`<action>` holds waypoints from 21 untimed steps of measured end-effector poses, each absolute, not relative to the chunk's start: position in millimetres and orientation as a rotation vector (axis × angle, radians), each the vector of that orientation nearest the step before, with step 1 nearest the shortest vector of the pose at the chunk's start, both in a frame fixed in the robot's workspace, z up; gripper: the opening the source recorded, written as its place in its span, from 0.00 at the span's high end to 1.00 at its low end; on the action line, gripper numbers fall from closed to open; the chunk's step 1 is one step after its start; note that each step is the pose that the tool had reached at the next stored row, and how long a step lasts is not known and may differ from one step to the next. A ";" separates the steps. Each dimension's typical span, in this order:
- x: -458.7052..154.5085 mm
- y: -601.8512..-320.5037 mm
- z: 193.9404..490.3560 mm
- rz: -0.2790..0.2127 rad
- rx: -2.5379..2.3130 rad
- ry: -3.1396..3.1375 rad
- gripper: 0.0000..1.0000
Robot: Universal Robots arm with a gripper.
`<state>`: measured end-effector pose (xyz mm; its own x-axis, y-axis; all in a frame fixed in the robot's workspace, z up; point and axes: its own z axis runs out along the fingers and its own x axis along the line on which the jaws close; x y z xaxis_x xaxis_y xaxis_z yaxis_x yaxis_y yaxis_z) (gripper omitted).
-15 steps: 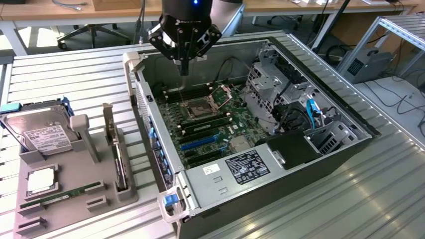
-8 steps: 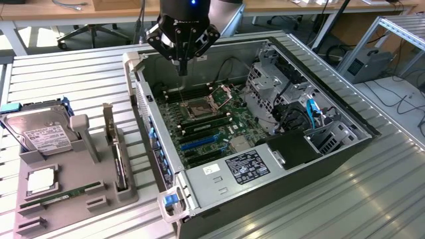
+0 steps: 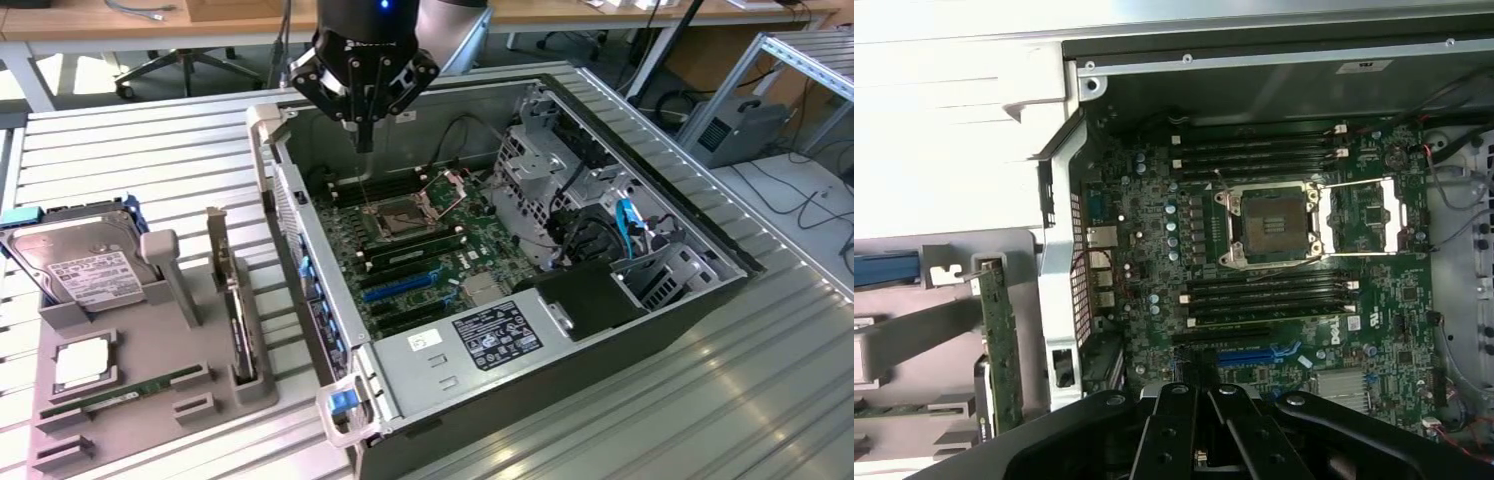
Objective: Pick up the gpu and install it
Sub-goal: 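Reach for the gpu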
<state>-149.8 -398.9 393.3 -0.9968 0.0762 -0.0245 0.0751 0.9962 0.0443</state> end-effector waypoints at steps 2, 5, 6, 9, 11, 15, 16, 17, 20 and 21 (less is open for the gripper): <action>-150.4 -398.9 393.3 0.068 0.118 3.113 0.89; -151.2 -398.9 393.3 0.068 0.118 3.113 0.89; -151.4 -398.9 393.3 0.068 0.118 3.113 0.89; -152.4 -398.9 393.3 0.068 0.118 3.113 0.89; -153.0 -398.9 393.3 0.068 0.118 3.113 0.89; -154.2 -398.9 393.3 0.068 0.118 3.112 0.89; -154.5 -398.9 393.3 0.068 0.118 3.113 0.89; -154.8 -398.9 393.3 0.068 0.118 3.113 0.89; -156.0 -398.9 393.3 0.068 0.118 3.113 0.89; -156.3 -398.9 393.3 0.068 0.118 3.113 0.89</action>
